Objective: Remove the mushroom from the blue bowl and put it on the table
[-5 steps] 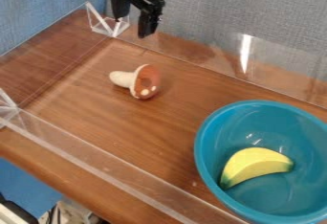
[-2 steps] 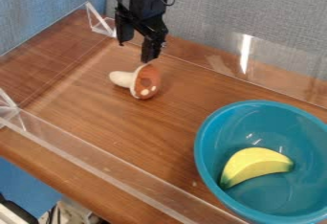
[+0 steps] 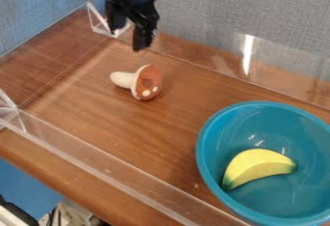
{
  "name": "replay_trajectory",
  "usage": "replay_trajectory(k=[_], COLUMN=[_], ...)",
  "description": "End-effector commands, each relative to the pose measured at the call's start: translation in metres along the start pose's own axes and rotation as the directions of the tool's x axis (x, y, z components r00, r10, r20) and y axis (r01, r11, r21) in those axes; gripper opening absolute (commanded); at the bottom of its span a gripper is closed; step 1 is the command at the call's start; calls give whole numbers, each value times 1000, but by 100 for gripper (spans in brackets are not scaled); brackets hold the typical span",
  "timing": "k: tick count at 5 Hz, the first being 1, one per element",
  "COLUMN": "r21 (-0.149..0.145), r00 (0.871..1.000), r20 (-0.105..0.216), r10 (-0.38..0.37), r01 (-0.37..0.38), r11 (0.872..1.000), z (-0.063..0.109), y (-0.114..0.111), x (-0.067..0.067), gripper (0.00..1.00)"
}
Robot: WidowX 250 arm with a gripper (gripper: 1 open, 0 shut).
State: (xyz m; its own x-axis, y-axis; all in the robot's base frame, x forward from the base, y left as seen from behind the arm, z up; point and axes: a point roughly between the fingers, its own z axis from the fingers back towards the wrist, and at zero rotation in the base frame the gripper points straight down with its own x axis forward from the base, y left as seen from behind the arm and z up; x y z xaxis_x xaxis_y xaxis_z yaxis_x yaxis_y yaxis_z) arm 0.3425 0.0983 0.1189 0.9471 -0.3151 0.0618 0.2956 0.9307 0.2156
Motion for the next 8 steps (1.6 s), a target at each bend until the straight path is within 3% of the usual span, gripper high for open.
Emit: replay_trajectory(k=[1, 3, 5, 7, 8], r21=[34, 14, 1, -29, -40], r00=[997, 995, 996, 996, 996], r20=[74, 91, 88, 90, 85], r10=[1, -37, 6, -17, -18], r01=[-4, 36, -6, 19, 22], r11=[999, 999, 1000, 999, 999], z=[32, 20, 38, 35, 22], y=[10, 9, -3, 6, 5], x=[-7, -7, 6, -2, -3], gripper=[100, 100, 100, 100, 100])
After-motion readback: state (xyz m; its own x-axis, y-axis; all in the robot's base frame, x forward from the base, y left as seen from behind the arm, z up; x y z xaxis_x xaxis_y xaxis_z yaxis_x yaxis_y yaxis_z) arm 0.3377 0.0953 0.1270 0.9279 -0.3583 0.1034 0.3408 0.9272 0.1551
